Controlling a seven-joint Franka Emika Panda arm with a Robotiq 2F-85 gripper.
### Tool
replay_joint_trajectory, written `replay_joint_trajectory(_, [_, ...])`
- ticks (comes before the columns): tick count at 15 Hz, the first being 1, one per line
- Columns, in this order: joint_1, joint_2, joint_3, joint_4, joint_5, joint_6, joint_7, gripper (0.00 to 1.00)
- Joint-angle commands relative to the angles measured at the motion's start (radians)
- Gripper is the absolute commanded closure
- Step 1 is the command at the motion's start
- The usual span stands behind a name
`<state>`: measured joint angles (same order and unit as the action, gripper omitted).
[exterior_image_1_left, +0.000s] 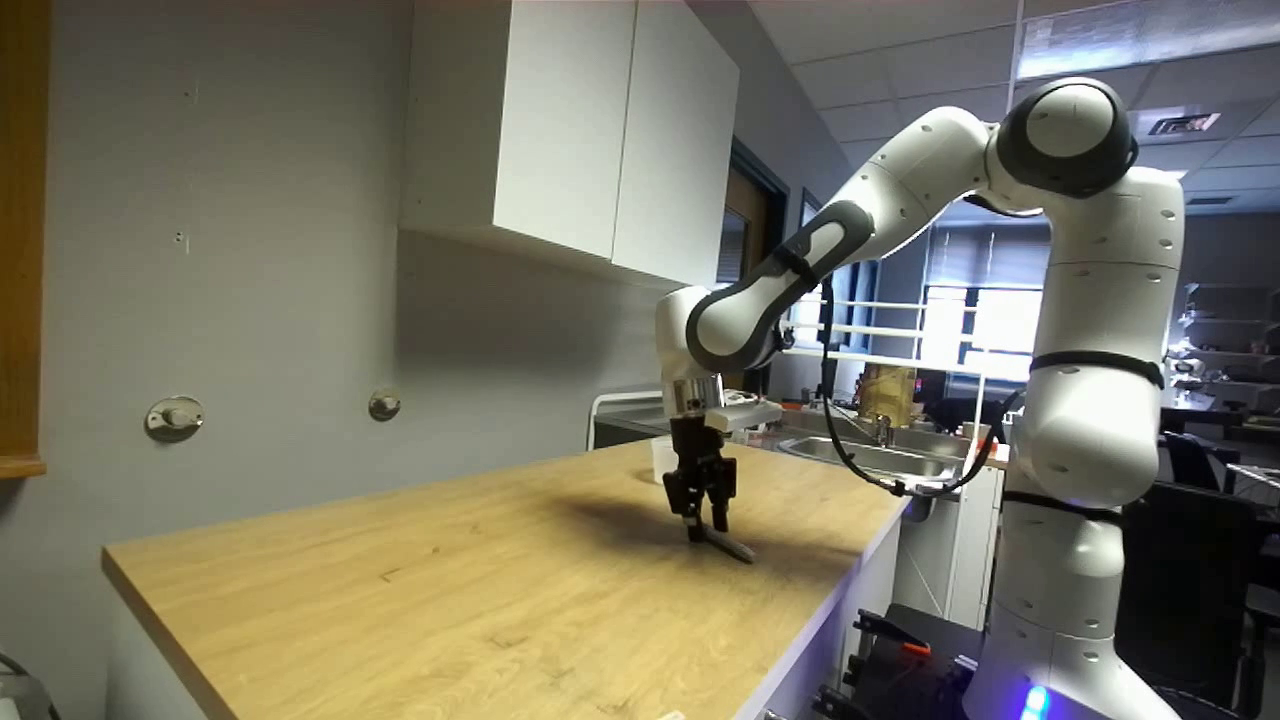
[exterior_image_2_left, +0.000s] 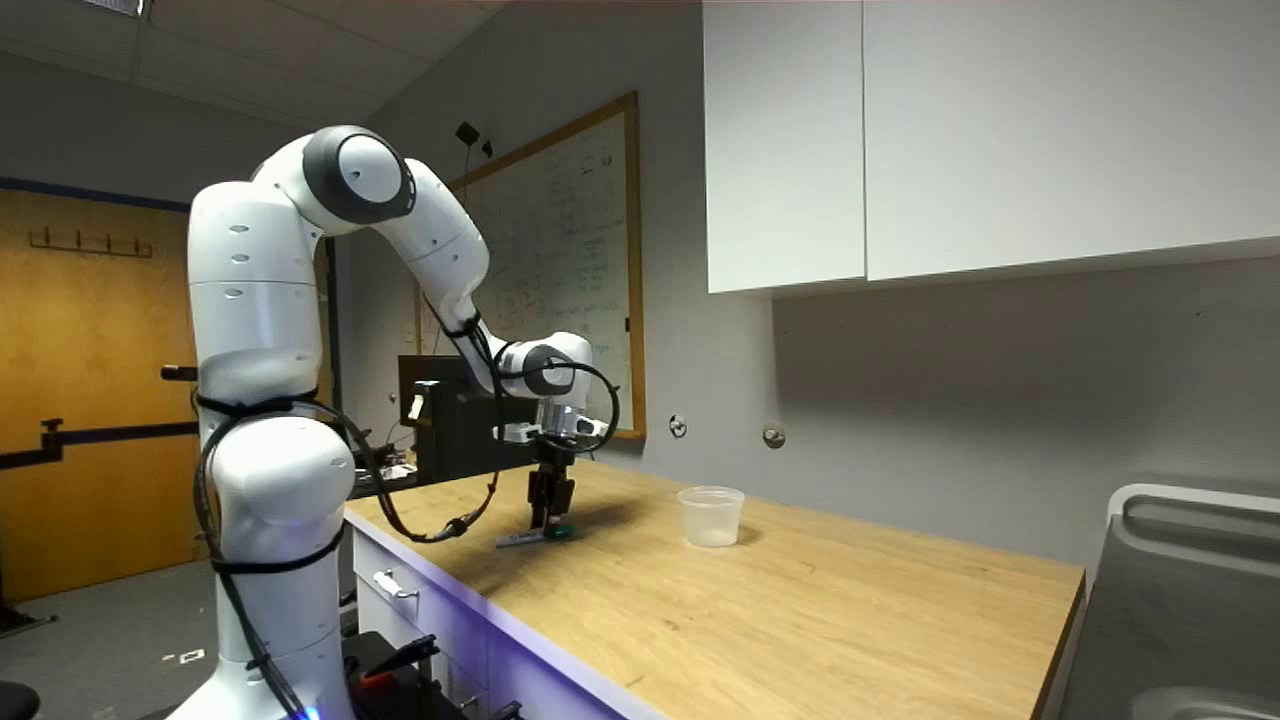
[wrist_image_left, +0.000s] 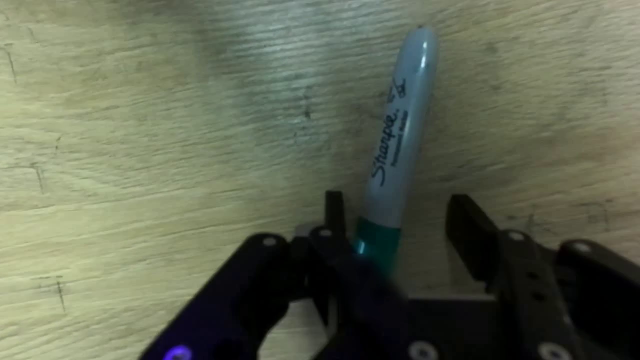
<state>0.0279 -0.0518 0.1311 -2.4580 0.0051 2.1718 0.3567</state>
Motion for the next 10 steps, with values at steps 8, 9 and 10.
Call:
replay_joint_trajectory(8, [0.026, -0.013, -0.013, 0.043, 0.003, -0.038, 0.008, 0.92])
replay_joint_trajectory(9, [0.03, -0.027, -0.01, 0.044, -0.006, -0.045, 0.014, 0.92])
replay_joint_trajectory(10, [0.035, -0.049, -0.004, 0.047, -0.031, -0.057, 0.035, 0.92])
